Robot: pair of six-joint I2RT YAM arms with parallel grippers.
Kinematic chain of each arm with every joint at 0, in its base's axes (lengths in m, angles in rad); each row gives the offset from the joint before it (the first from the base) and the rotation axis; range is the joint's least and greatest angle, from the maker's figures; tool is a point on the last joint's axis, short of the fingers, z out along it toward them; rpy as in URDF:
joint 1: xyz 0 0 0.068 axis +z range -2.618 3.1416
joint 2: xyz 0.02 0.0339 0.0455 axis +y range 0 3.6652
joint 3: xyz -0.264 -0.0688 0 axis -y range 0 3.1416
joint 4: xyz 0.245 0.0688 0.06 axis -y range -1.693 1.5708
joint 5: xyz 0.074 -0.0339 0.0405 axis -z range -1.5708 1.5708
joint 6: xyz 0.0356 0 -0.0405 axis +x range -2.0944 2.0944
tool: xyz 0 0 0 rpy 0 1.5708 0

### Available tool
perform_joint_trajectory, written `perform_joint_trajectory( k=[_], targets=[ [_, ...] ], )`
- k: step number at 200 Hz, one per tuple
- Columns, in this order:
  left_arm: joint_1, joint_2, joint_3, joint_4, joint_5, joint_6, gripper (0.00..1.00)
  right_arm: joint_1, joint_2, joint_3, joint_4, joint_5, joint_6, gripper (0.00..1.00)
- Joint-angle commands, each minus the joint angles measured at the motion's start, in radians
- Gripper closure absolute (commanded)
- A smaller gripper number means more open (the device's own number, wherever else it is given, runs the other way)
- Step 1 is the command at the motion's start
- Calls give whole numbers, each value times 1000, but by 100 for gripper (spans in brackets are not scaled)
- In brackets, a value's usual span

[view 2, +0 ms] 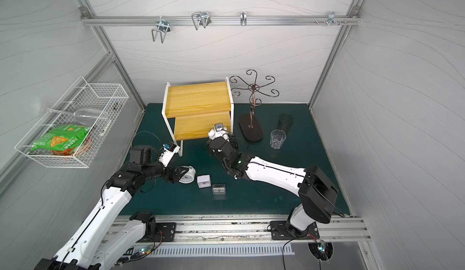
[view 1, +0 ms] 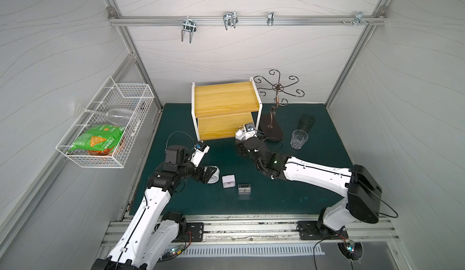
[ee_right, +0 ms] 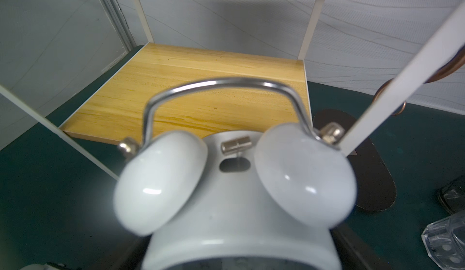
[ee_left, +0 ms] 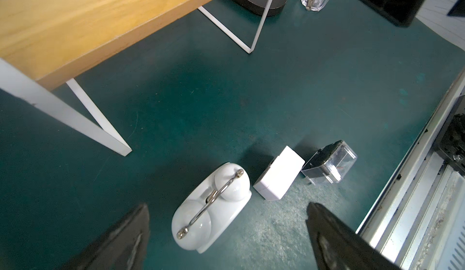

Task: Place the alarm clocks on the shelf by style
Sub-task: Place the alarm on the shelf.

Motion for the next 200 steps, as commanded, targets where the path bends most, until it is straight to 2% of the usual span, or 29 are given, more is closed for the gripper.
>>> perform_joint_trajectory(
  k=[1,200],
  targets=[
    [7,-13,-5,29,10,-5,0,-5,13,49,101,29,-18,38],
    [16,3,-18,30,22,-2,0,-74,160,155,223,51,-36,40]
  ],
)
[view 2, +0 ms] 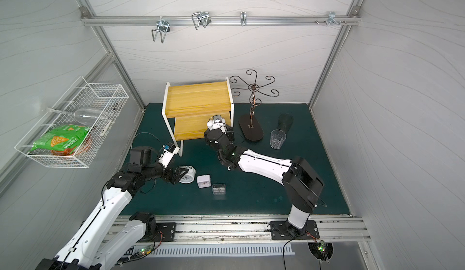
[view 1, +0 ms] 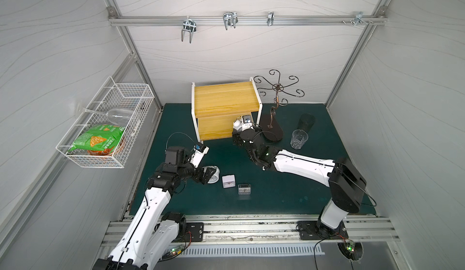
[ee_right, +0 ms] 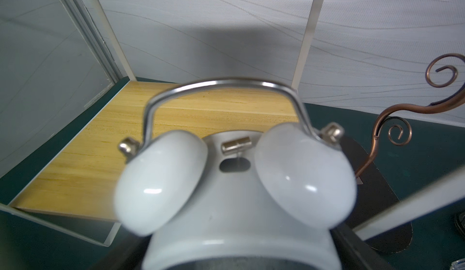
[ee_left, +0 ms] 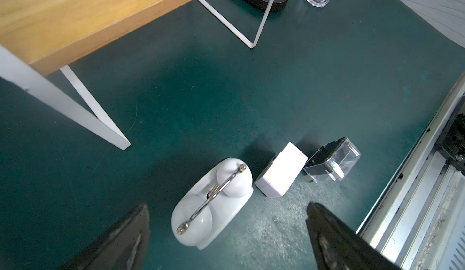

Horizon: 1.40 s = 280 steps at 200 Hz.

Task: Place the alarm clocks on the shelf by style
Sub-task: Place the alarm on the shelf.

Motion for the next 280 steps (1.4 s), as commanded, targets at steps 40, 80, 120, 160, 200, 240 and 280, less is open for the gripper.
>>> perform_joint_trajectory(
  k=[40,80,120,160,200,240,280],
  targets=[
    [6,-1,1,29,17,0,0,-11,53,53,142,41,-24,41],
    [7,-4,1,25,18,1,0,-11,91,82,157,49,-23,41],
    [8,-4,-1,25,18,3,1,-19,122,122,160,66,-39,40],
    [9,-2,1,25,18,3,1,-25,151,163,114,100,2,40],
    [11,-1,1,22,19,3,0,-25,178,189,83,158,37,40],
    [13,-2,1,21,19,3,0,-26,191,188,78,202,82,39],
    [14,-2,1,22,20,3,0,-26,204,170,114,215,113,37]
  ],
)
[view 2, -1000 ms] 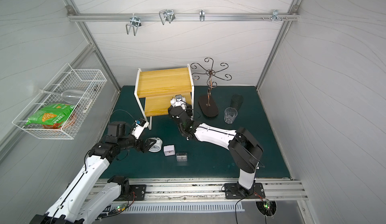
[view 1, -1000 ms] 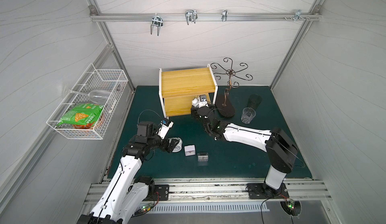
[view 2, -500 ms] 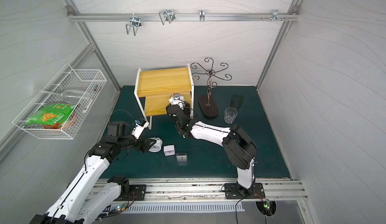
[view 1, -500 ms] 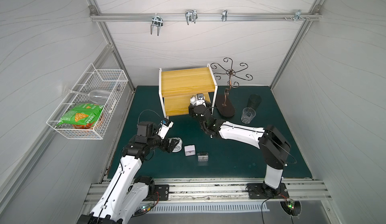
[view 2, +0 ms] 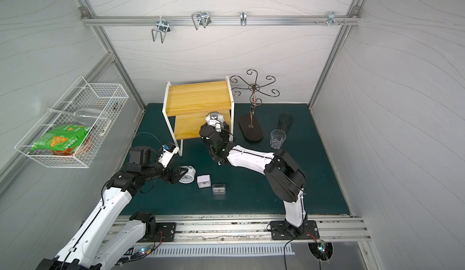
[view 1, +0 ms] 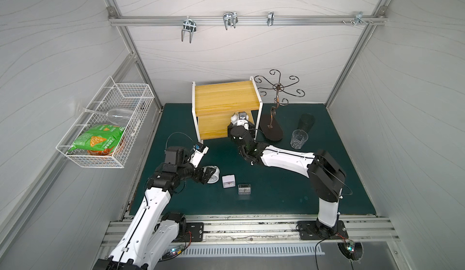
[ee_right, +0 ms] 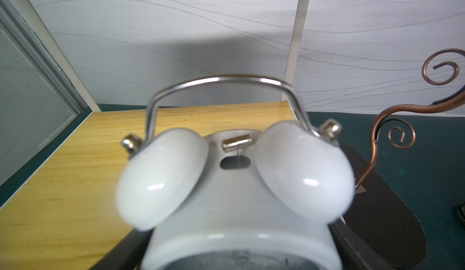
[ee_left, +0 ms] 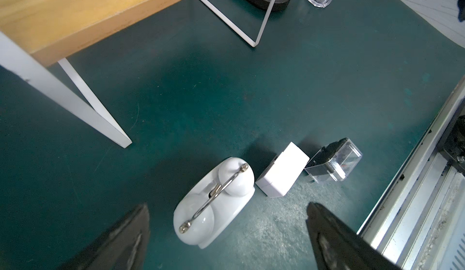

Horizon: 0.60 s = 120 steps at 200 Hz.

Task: Place the alarm clocks on the shelf by style
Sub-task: Place the alarm on the shelf.

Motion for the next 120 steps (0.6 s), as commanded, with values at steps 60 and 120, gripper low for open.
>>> perform_joint_trajectory(
  k=[60,120],
  targets=[
    [7,-4,0,20,21,4,0,-17,52,23,89,75,64,36],
    [7,-10,-4,17,22,6,0,-18,89,67,57,62,52,34]
  ],
)
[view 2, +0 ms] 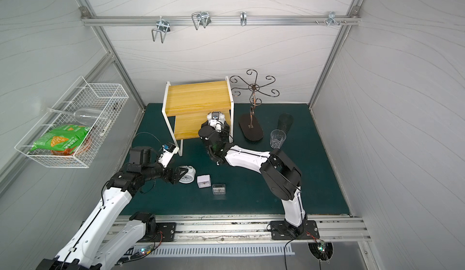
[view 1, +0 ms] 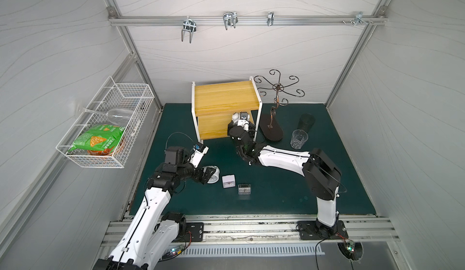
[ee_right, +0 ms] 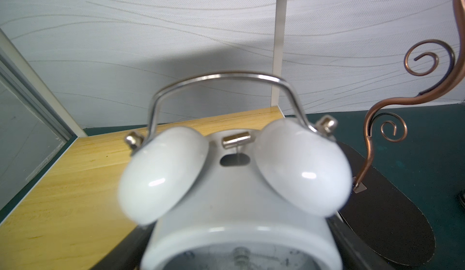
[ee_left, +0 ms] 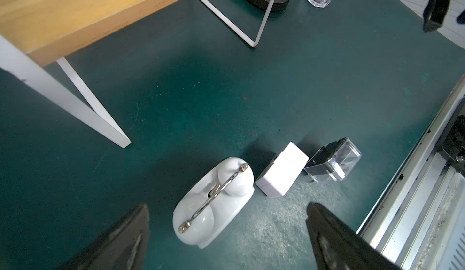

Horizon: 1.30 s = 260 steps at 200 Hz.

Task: Place the alarm clocks on the shelf by style
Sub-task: Place the alarm on the shelf.

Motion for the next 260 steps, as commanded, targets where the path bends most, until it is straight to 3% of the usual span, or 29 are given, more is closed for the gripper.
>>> perform_joint_trajectory(
  k=[1,100,183,260],
  targets=[
    [6,-10,-3,17,19,6,0,-18,34,40,-8,-4,11,34],
    [5,-13,-5,17,21,6,1,-16,14,57,-51,-13,-15,22],
    [6,-18,-4,16,22,6,0,1,-14,33,-39,10,-26,1],
    [6,-15,-3,15,23,6,0,21,-63,-25,-12,49,-36,1]
  ],
)
